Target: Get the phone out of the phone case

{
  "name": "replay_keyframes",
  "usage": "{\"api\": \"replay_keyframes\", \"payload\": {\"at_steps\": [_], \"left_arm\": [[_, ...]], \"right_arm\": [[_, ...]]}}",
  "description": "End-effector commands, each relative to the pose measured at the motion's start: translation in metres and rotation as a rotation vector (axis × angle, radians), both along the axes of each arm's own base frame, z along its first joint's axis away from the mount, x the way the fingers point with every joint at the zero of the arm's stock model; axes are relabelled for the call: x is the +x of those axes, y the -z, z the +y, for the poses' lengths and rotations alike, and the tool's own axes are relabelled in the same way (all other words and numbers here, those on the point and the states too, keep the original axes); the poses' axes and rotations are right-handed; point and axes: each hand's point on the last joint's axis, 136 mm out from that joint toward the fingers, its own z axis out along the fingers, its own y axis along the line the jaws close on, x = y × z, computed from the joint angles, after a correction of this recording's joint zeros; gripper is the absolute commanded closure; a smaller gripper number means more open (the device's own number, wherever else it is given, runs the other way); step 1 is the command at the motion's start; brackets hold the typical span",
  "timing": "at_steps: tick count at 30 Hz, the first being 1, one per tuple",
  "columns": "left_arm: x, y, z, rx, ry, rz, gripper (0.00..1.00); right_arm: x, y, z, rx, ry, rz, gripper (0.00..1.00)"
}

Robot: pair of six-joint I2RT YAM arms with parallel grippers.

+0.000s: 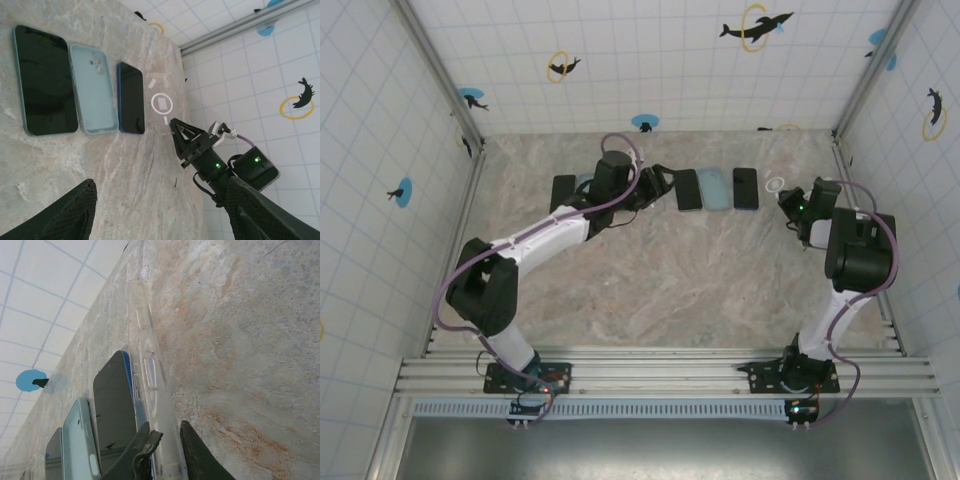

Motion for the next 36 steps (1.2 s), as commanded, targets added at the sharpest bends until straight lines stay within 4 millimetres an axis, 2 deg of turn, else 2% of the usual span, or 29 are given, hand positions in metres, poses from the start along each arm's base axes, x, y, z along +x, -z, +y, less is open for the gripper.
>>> {"api": "replay_keyframes", "payload": {"at_steps": [1,7,16,19,24,27,30,36], "left_arm": [[-0.003,-0.008,0.012,0.016,-0.003,-0.038,0.3],[-0.004,-0.001,0.033,0.031,-0.023,-0.027,0.29],[-0.003,0.007,0.06,0.111,-0.024,-0.032,0.29],[-0.001,0.008,0.074,0.15,-0.038,-0.044,0.28],[0.002,0.013,0.098,0.206,-0.06,-0.084,0.28],[0.003,0.02,0.116,0.282,-0.07,-0.103,0.26],[0.007,0.024,0.146,0.348,-0.102,-0.142,0.23],[-0.003,0.053,0.201,0.537,-0.151,-0.222,0.16]], "right_arm": [[0.011,-0.005,0.002,0.009,-0.014,-0.023,0.77],[0.012,-0.002,0.004,-0.018,-0.049,0.015,0.64],[0.005,-0.003,-0.014,-0.129,-0.021,0.093,0.47],[0.002,-0.008,-0.016,-0.173,-0.032,0.104,0.34],[-0.004,-0.017,-0.019,-0.254,-0.052,0.128,0.32],[-0.008,-0.029,-0.023,-0.317,-0.066,0.13,0.31],[-0.013,-0.046,-0.014,-0.367,-0.13,0.091,0.24],[-0.038,-0.079,0.026,-0.473,-0.276,-0.065,0.15]]}}
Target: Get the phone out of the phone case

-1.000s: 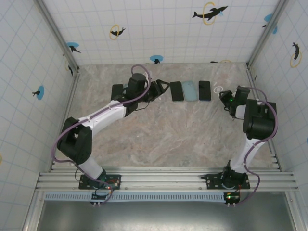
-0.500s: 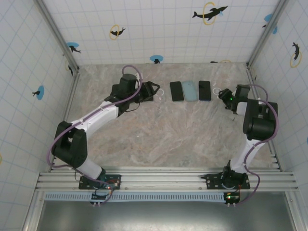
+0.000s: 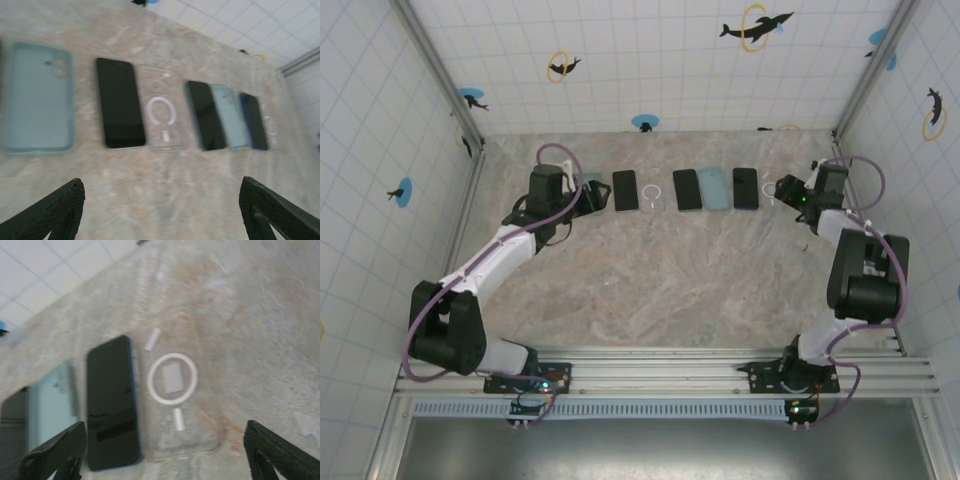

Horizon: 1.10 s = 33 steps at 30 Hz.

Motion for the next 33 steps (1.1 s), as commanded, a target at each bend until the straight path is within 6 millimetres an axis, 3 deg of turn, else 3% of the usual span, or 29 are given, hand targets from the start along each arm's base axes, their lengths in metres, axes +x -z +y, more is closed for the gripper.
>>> {"api": "replay_keyframes", "payload": {"at_steps": [1,3,7,10,15,18,20,24,28,33], "left_arm": [[-0.008,0.015,0.031,0.147,-0.009,-0.08,0.16],[-0.012,0.024,0.047,0.162,-0.044,-0.125,0.13],[-0.023,0.045,0.071,0.263,-0.066,-0.174,0.09],[-0.03,0.05,0.089,0.293,-0.106,-0.247,0.05],[-0.043,0.083,0.119,0.408,-0.142,-0.244,0.02],[-0.049,0.099,0.134,0.421,-0.174,-0.252,0.02],[-0.051,0.108,0.144,0.421,-0.201,-0.236,0.02],[-0.05,0.119,0.152,0.422,-0.217,-0.241,0.02],[-0.049,0.125,0.156,0.434,-0.226,-0.268,0.02],[-0.049,0.128,0.167,0.469,-0.261,-0.307,0.03]], "right_arm": [[-0.02,-0.023,0.028,-0.062,-0.124,-0.124,0.14],[-0.033,-0.03,0.042,-0.084,-0.164,-0.196,0.01],[-0.058,-0.029,0.069,-0.22,-0.259,-0.267,0.01],[-0.078,-0.017,0.082,-0.3,-0.293,-0.29,0.01],[-0.101,0.009,0.059,-0.361,-0.095,-0.245,0.01],[-0.111,0.023,0.033,-0.372,0.052,-0.185,0.01],[-0.125,0.022,0.014,-0.42,0.152,-0.222,0.01],[-0.139,0.013,0.028,-0.439,0.014,-0.358,0.01],[-0.148,0.026,0.008,-0.382,0.083,-0.346,0.01],[-0.147,0.031,0.002,-0.291,0.076,-0.333,0.01]]}}
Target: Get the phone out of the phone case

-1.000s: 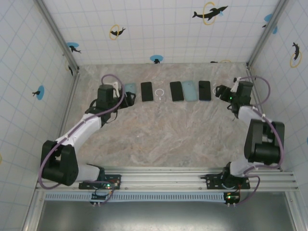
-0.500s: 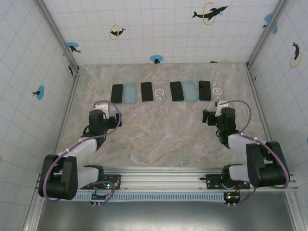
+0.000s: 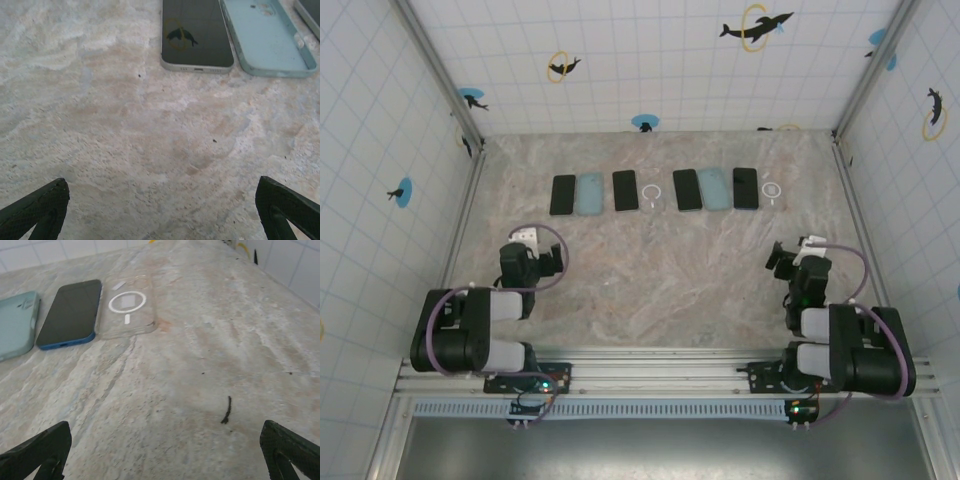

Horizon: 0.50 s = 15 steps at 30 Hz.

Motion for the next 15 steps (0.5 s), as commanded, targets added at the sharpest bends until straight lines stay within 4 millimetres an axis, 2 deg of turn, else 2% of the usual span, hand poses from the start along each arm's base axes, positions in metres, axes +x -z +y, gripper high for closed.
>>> {"api": "replay_keyframes", "payload": {"at_steps": [1,5,11,15], "left_arm": [[0.006,-0.016,0.013,0.028,-0.03,-0.117,0.02],[0.0,-0.012,0.016,0.001,-0.038,-0.138,0.02],[-0.007,-0.016,0.014,-0.008,-0.023,-0.168,0.02],[-0.011,-0.018,0.014,-0.003,-0.022,-0.189,0.02]], "right_arm": [[0.004,-0.017,0.011,0.047,-0.061,-0.091,0.01],[-0.008,-0.003,0.015,-0.032,-0.071,-0.062,0.01],[-0.007,-0.003,0.033,-0.058,-0.141,-0.078,0.01],[-0.002,0.003,0.031,-0.102,-0.115,-0.058,0.01]]}}
